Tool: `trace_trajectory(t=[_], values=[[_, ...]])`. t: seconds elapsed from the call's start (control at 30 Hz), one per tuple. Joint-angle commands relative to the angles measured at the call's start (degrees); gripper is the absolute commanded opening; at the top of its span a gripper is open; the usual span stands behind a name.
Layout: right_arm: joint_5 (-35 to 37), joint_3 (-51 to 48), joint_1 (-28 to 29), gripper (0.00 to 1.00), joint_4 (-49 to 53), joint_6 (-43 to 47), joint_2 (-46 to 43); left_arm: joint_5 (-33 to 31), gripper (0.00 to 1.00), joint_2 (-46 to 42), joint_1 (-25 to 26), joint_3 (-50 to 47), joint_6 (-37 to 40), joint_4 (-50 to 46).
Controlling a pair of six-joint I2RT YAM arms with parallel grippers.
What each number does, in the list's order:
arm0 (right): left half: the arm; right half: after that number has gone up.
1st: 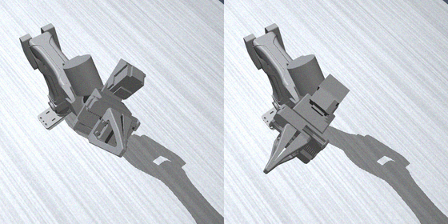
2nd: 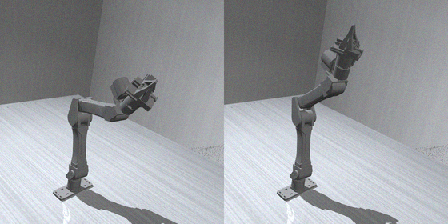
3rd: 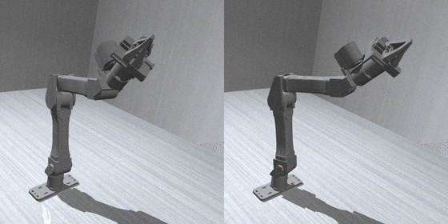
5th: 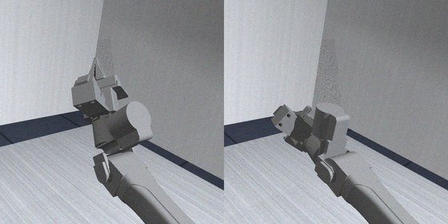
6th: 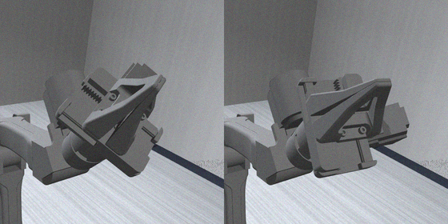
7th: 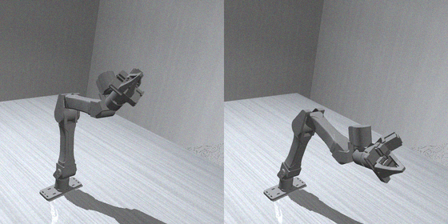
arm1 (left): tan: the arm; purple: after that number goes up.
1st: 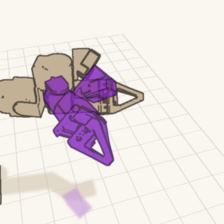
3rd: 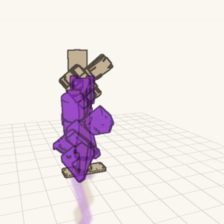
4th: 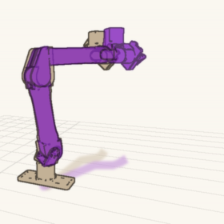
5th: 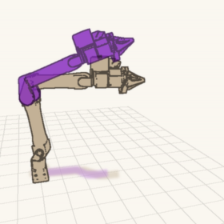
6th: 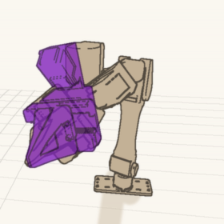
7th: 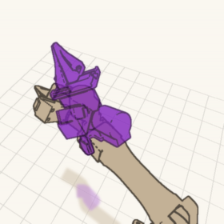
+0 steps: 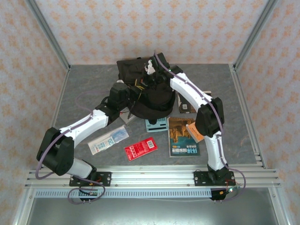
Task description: Pack the student bag
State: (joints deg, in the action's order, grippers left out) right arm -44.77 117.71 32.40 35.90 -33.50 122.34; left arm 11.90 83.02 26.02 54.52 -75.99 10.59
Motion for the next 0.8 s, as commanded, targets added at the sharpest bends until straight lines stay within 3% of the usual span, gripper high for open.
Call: trace_trajectory(t=[0.0, 0.1, 0.23, 0.3, 0.43, 0.63, 0.77], values=[[-0.51, 0.02, 0.21, 0.09, 0.09, 1.03, -5.23, -3.19, 0.00, 0.30, -0.09, 2.72, 1.49, 0.30], [1.85, -0.84, 0.03, 0.21, 0.25, 1.58, -7.23, -3.55, 0.00, -0.05, -0.18, 3.01, 2.30, -0.94], [9.57, -2.26, -0.93, 0.52, 2.67, 3.42, -11.80, -3.33, 0.00, -0.06, -0.60, 3.05, 2.76, -1.44], [14.54, -4.99, -1.44, 0.62, 2.72, 4.82, -15.71, -2.87, 0.00, 0.20, -0.95, 3.48, 2.94, -1.92], [22.25, -17.69, -2.83, 0.68, -1.66, 2.42, -26.22, -1.67, 0.00, 0.38, -2.25, 4.67, 3.42, -2.95], [23.90, -38.71, -5.68, 0.66, -9.77, -16.91, -38.18, -0.27, 0.00, 0.01, -4.09, 6.32, 4.52, -4.35], [21.92, -48.09, -6.37, 0.70, -17.70, -28.16, -41.79, 0.49, 0.00, -0.05, -4.83, 6.98, 4.79, -4.83]])
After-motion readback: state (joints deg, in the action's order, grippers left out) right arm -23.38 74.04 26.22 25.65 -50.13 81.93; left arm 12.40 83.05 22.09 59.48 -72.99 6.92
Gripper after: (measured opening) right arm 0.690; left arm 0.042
